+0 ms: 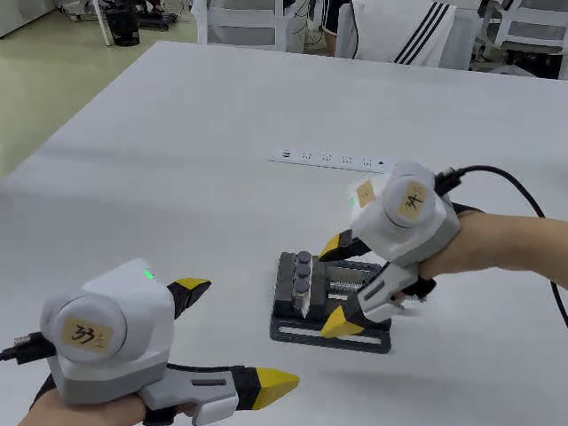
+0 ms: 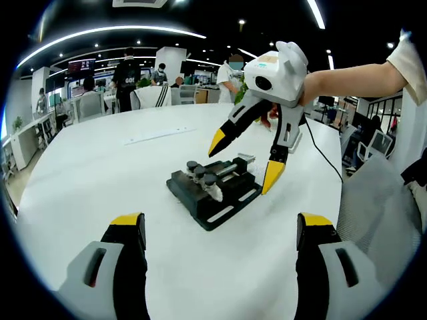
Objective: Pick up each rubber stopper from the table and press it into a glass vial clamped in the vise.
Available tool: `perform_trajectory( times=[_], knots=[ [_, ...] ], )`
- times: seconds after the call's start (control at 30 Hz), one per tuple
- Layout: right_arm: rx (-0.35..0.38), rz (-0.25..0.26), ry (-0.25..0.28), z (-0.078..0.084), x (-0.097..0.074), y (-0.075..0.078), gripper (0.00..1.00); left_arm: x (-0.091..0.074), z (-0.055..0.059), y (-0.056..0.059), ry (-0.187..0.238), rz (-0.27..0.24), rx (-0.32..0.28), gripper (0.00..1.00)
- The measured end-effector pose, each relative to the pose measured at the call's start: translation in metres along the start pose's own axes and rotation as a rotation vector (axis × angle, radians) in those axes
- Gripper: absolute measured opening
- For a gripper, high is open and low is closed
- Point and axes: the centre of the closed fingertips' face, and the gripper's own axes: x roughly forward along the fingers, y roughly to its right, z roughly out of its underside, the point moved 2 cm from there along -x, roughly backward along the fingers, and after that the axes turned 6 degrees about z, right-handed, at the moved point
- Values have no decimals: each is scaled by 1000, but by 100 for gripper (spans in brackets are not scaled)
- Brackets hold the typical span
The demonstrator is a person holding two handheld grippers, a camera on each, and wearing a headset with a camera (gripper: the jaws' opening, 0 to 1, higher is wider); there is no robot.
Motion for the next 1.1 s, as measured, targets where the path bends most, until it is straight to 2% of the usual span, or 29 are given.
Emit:
perform_trajectory(
  times=[0.1,0.2,0.27,0.3,0.4,0.47,0.6,0.73,0.87,0.97,1.1],
  knots=[
    [33,44,36,13,-12,-3,75,-1,1,1,-1,3,5,93],
    [119,95,79,26,-27,-5,83,-3,2,0,0,7,6,93],
    [167,121,90,33,-33,-7,89,-4,3,0,1,11,5,94],
    [209,140,117,35,-38,-9,91,-4,4,0,0,13,6,94],
    [250,194,136,47,-49,-10,97,-6,5,0,-4,15,9,94],
    [300,225,162,52,-56,-14,98,-7,7,-3,-8,12,9,94],
    [334,248,192,58,-68,-30,99,-9,9,-4,-7,11,14,94],
    [414,327,243,68,-77,-38,99,-13,9,-6,-6,2,13,94],
    [479,378,260,82,-80,-51,99,-16,8,-12,11,-28,36,94],
    [515,366,263,91,-79,-64,99,-16,9,-14,6,-29,27,94],
    [546,381,269,98,-80,-73,99,-15,7,-13,4,-28,34,94]
  ],
)
